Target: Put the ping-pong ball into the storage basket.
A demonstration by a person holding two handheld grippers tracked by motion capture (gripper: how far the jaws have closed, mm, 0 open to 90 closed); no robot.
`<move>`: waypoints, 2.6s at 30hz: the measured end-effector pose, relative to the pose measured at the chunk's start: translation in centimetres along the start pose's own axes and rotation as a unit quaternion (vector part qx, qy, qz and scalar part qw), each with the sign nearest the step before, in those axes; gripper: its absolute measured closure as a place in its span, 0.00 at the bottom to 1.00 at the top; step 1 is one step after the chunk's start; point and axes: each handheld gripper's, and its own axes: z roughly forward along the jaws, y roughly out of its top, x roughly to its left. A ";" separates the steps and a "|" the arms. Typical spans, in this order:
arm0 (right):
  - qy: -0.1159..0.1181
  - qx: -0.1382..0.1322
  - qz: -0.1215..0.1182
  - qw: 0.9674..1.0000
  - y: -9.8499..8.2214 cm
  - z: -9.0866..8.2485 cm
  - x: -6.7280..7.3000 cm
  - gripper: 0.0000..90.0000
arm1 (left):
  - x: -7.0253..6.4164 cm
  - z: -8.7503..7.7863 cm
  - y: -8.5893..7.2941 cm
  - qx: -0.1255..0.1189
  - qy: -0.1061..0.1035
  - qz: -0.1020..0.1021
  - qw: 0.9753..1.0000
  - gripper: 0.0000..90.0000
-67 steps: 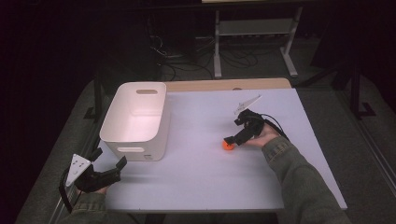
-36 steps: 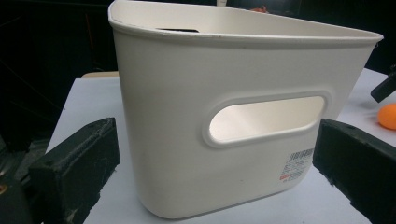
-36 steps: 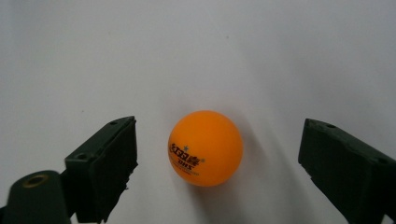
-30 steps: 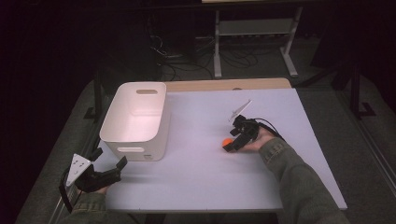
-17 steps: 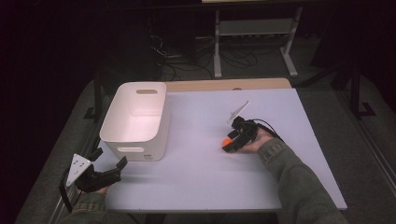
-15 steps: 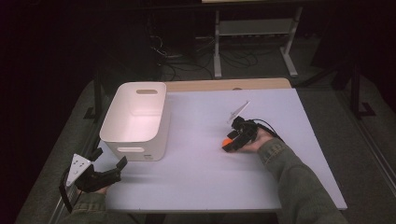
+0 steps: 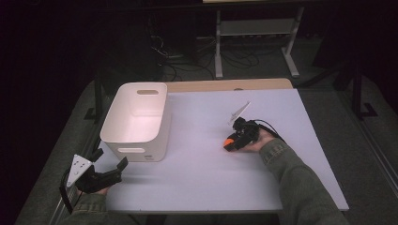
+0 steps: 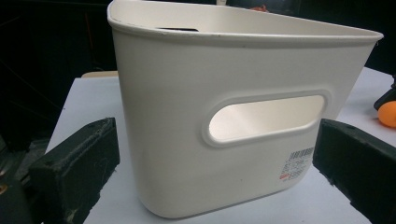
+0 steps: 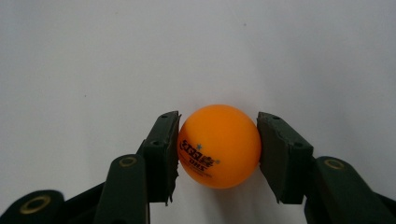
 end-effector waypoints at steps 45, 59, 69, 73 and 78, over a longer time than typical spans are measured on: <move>-0.003 -0.018 -0.043 0.999 5.8 -5.4 1.6 0.55 | 0.1 0.0 0.0 -0.001 0.002 -0.002 1.000 0.00; -0.005 -0.021 -0.060 0.998 8.1 -6.1 2.5 0.55 | 0.1 -0.1 0.1 -0.001 0.002 -0.003 1.000 0.00; -0.004 -0.023 -0.071 0.997 9.8 -6.4 2.8 0.55 | 0.1 -0.1 0.1 0.000 0.002 -0.004 1.000 0.00; -0.002 -0.023 -0.074 0.997 10.4 -6.5 3.0 0.55 | 0.1 -0.1 0.1 0.000 0.002 -0.003 1.000 0.00; -0.002 -0.023 -0.081 0.996 11.1 -6.6 3.1 0.55 | 0.1 -0.1 0.1 0.000 0.003 -0.004 1.000 0.00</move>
